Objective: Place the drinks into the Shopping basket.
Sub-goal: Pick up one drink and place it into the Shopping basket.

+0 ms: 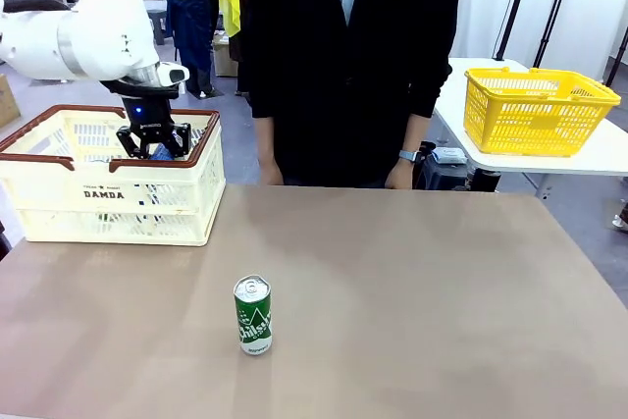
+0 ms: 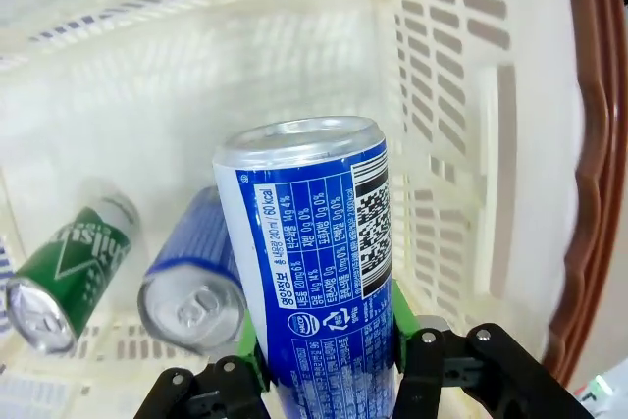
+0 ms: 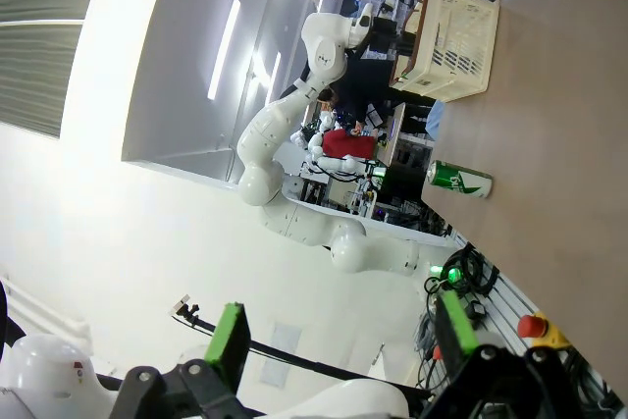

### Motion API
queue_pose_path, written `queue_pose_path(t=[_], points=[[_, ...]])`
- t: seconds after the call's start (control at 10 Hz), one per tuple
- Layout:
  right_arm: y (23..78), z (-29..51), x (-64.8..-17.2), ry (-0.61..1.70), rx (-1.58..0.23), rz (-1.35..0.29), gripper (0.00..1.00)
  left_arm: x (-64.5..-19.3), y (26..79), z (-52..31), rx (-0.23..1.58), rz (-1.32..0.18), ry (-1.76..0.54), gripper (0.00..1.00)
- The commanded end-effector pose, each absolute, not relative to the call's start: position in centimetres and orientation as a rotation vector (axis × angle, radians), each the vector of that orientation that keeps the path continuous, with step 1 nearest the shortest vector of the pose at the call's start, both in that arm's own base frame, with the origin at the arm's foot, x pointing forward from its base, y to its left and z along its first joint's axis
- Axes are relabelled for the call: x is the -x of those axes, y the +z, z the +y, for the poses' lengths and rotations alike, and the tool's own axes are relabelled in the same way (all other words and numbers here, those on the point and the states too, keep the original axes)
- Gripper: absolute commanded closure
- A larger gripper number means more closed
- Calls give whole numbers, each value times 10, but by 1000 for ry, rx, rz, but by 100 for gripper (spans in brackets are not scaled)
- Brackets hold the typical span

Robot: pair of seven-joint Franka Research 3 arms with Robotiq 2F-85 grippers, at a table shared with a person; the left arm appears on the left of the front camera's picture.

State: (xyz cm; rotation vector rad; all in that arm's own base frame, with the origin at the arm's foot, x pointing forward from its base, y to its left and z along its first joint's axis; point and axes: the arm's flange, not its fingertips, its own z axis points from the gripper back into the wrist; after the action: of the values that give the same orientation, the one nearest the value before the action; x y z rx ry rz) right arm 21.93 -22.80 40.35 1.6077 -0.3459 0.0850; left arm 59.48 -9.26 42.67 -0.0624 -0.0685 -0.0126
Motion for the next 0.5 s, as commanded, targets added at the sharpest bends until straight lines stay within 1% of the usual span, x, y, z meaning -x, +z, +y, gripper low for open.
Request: queue_pose_path(t=[0.0,0.4], points=[[407,-228,-218,71,-1615,-338,0,-598,421,-95,44,-103,-21,100],[407,-228,-218,71,-1615,-338,0,-609,403,-95,44,-73,-29,100]])
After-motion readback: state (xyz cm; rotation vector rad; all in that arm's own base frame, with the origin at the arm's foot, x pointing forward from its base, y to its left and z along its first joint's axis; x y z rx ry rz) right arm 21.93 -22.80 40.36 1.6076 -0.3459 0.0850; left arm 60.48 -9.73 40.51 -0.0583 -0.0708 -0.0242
